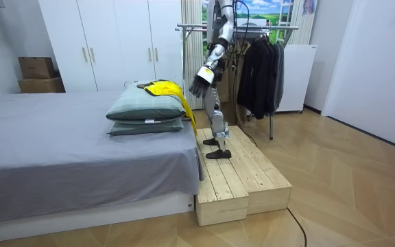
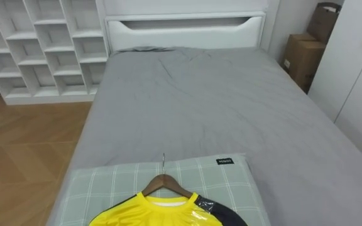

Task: Hang clothes

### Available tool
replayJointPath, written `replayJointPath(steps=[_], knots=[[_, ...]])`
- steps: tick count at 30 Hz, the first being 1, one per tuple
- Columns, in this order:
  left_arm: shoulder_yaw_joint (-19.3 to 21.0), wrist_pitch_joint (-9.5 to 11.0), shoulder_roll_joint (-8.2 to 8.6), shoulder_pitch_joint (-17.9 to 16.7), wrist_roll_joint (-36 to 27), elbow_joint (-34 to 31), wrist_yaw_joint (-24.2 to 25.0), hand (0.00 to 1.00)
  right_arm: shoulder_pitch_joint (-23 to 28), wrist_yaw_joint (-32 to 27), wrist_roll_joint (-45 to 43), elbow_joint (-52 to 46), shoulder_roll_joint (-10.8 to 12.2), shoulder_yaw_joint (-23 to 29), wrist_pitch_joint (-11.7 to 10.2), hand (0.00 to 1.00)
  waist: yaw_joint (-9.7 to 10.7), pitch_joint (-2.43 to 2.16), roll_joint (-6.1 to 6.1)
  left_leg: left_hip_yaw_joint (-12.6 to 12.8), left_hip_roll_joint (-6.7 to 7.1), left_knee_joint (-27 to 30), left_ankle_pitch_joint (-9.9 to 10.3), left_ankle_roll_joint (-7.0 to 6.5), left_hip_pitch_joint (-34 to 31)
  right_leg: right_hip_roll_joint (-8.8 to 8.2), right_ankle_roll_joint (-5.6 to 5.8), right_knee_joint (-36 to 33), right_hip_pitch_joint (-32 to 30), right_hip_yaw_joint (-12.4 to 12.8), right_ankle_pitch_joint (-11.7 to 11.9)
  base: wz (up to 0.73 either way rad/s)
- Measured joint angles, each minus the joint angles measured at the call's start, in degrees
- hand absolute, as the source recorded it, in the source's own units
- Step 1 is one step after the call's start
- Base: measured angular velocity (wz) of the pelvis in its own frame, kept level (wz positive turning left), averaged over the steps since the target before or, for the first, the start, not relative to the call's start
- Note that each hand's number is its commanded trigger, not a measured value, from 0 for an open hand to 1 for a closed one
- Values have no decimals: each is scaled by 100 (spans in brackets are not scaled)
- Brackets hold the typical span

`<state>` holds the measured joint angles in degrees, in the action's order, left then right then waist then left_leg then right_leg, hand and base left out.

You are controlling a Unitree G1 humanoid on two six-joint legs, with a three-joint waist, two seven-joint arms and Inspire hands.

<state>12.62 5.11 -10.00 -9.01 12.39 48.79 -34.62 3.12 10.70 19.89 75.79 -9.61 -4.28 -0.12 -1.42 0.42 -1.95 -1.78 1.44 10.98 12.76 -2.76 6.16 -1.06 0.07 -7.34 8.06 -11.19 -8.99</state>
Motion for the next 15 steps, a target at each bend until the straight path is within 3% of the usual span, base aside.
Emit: replayJointPath(steps=[7,15], knots=[[-103,23,-7,2,1290,-1414,-228,0,-4,76,-45,-36,-63,121,-119,0,111,-36,-23,-67,19,31,0,0,-46,-7,0,29,3,-20,0,4],[-363,24,-15,234,1630,-2043,-267,0,17,127,-28,-40,-100,126,-175,0,224,-35,-80,-68,14,22,0,0,-59,1,-2,44,-19,-19,2,0]])
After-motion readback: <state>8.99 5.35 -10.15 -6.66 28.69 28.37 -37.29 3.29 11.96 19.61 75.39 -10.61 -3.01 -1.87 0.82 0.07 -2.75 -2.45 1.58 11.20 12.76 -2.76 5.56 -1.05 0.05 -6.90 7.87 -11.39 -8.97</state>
